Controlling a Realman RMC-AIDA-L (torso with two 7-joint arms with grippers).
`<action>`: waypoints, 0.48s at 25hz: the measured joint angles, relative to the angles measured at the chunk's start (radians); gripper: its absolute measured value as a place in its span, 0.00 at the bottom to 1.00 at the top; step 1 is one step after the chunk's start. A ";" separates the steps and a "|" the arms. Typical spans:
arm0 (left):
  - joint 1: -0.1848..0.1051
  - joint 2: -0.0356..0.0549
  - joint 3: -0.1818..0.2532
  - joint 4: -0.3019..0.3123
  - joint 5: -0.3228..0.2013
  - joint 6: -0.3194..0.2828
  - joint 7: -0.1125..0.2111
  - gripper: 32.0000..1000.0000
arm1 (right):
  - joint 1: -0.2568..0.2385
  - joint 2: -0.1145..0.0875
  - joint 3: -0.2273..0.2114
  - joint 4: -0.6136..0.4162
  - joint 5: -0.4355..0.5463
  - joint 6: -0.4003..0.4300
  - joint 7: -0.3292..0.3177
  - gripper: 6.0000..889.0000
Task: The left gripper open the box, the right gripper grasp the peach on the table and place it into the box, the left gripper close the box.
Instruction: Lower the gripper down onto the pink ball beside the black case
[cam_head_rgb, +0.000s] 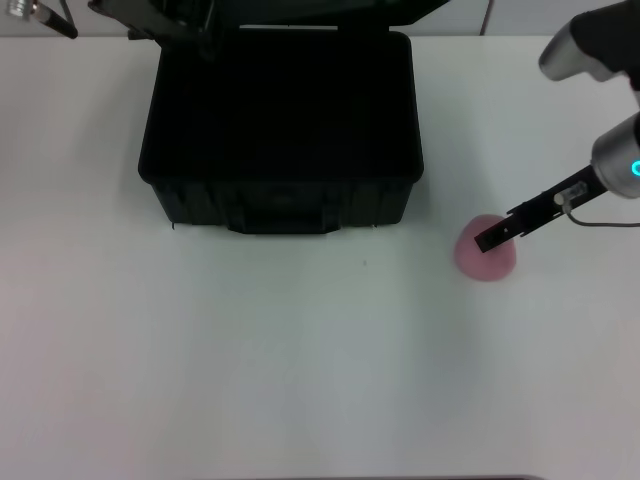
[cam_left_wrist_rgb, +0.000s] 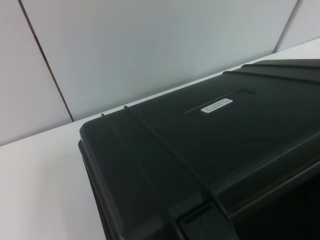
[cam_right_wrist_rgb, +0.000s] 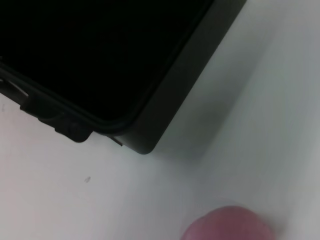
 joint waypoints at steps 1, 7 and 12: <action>-0.001 0.0000 0.000 0.000 0.000 -0.001 0.000 0.36 | 0.001 0.002 0.000 0.008 0.001 0.009 -0.003 0.79; -0.003 -0.0001 0.000 0.000 0.000 -0.001 0.000 0.36 | 0.010 0.010 -0.001 0.043 0.004 0.043 -0.009 0.79; -0.004 -0.0001 0.000 0.000 0.000 -0.001 0.000 0.36 | 0.010 0.012 -0.001 0.060 0.004 0.060 -0.009 0.79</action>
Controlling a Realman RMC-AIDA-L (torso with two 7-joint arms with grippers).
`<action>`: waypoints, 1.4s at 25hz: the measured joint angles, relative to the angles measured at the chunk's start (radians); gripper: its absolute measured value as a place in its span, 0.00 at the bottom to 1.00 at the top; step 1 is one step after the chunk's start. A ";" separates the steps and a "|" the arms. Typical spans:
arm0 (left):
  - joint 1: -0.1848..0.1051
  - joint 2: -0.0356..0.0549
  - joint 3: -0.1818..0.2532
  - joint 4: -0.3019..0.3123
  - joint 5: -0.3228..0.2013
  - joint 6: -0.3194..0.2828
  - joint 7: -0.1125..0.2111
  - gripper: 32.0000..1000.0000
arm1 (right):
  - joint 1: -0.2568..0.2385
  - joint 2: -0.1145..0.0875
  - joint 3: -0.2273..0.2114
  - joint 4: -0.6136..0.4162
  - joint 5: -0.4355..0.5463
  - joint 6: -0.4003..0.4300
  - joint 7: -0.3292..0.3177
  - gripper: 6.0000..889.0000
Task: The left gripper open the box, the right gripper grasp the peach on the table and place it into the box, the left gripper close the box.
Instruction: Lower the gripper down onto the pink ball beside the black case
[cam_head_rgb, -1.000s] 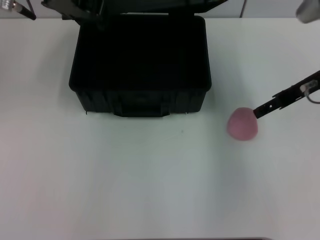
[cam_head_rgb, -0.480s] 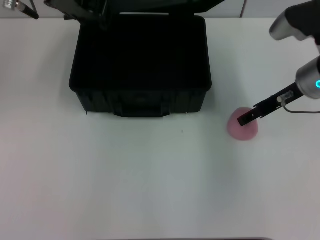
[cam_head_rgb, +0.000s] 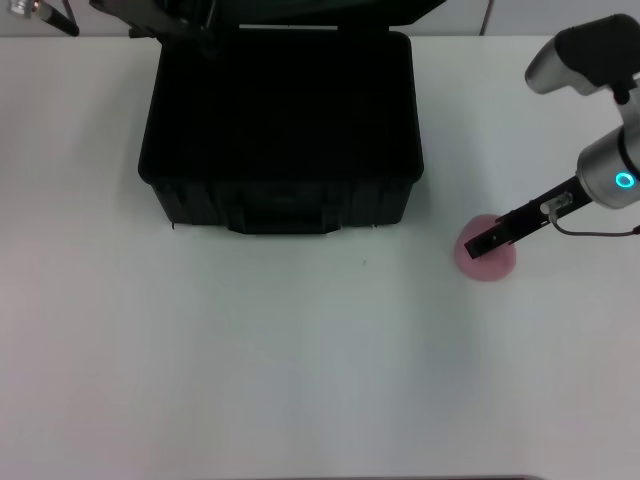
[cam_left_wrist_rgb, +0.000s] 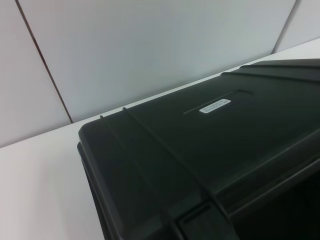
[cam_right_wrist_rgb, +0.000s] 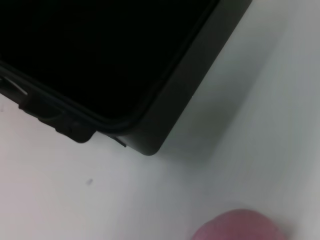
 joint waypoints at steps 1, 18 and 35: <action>0.000 -0.0001 0.000 0.000 0.000 0.000 0.000 0.36 | 0.000 0.000 0.000 0.007 0.000 0.008 0.000 0.79; -0.008 -0.0016 0.002 0.000 0.000 0.000 0.000 0.36 | 0.014 0.006 0.000 0.099 0.000 0.095 -0.025 0.78; -0.007 -0.0015 0.001 -0.002 0.000 0.000 0.000 0.36 | 0.014 0.005 -0.001 0.101 -0.001 0.085 -0.015 0.71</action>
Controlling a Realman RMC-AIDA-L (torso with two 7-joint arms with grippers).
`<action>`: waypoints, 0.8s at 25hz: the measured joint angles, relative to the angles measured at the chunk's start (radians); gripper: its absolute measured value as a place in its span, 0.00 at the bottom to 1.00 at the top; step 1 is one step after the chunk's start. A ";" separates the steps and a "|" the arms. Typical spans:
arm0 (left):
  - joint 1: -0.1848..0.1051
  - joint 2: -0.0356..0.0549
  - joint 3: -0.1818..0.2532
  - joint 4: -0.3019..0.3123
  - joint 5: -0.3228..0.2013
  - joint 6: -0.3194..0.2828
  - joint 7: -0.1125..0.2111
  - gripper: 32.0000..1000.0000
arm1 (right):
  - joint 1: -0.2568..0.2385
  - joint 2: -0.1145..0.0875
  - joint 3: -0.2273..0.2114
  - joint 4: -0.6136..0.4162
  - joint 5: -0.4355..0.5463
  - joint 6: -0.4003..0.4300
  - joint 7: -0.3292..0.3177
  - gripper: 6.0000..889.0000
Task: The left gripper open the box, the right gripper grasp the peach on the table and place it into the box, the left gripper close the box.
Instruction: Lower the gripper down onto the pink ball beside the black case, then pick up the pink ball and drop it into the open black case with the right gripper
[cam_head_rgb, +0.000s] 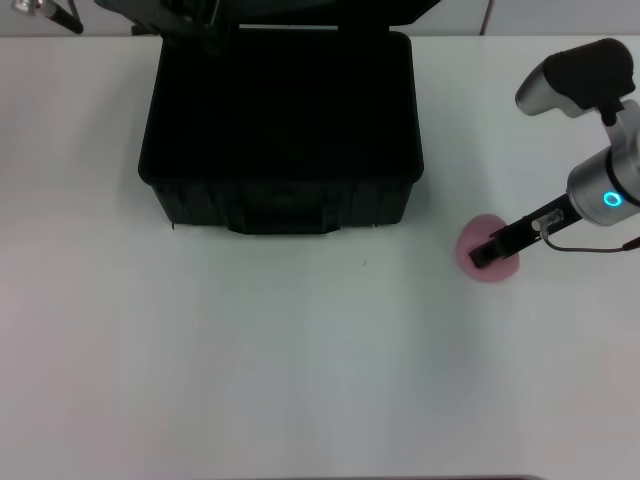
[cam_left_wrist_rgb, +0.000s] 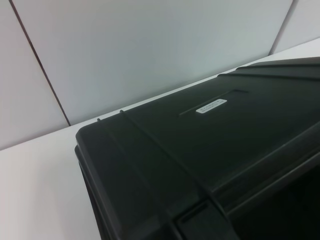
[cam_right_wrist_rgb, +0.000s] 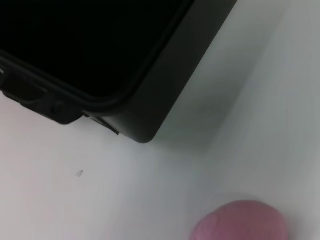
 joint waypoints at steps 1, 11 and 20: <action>0.000 0.0000 0.000 0.000 0.000 0.000 0.000 0.36 | 0.000 0.000 0.000 -0.001 0.000 0.000 0.000 0.67; 0.002 0.0000 0.000 0.001 0.000 0.000 0.001 0.36 | 0.000 -0.001 0.000 -0.007 0.001 -0.002 0.001 0.29; 0.007 0.0015 0.000 0.002 -0.001 0.000 0.002 0.36 | -0.002 0.000 0.000 -0.048 0.000 -0.040 -0.004 0.18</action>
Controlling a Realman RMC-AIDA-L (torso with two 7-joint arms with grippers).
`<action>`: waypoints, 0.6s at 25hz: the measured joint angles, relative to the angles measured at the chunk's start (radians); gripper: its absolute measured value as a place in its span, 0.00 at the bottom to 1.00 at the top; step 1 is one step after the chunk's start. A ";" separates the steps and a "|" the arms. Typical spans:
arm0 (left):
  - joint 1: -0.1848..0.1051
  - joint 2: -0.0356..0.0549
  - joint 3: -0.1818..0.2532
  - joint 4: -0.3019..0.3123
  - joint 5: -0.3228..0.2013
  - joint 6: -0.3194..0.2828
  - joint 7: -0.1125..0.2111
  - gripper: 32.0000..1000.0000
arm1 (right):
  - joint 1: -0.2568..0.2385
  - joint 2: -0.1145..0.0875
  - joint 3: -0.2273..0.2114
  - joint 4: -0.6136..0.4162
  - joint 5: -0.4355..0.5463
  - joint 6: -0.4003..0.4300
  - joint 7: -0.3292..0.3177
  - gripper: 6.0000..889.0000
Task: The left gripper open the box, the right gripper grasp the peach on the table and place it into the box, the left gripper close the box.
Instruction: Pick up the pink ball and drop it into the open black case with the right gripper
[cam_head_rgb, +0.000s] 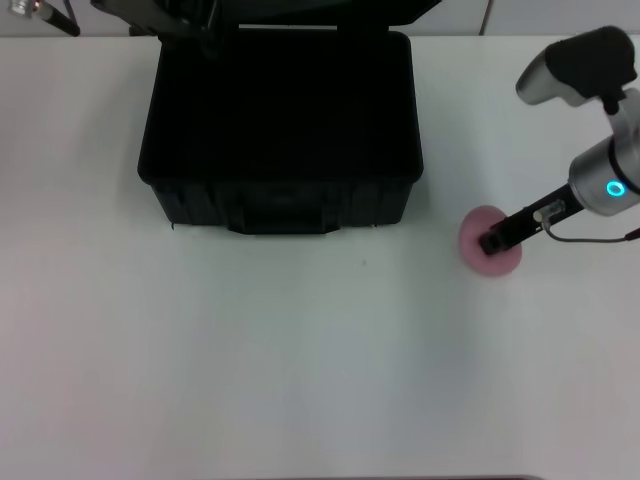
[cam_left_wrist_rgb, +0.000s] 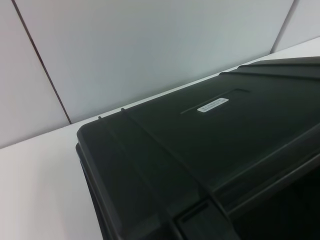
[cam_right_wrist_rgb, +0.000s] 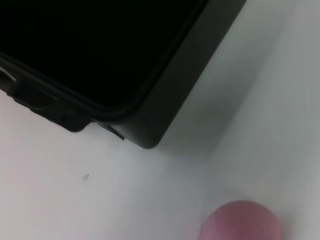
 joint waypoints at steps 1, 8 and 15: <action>0.000 0.0001 0.000 0.000 0.000 0.000 0.000 0.36 | -0.003 0.000 0.000 -0.017 0.000 -0.012 0.000 0.17; 0.007 0.0013 0.000 0.000 -0.001 0.000 0.001 0.36 | -0.020 0.000 0.009 -0.141 0.005 -0.120 0.001 0.11; 0.012 0.0029 0.000 0.000 -0.001 0.000 0.002 0.36 | -0.056 -0.008 0.005 -0.310 0.108 -0.273 -0.003 0.07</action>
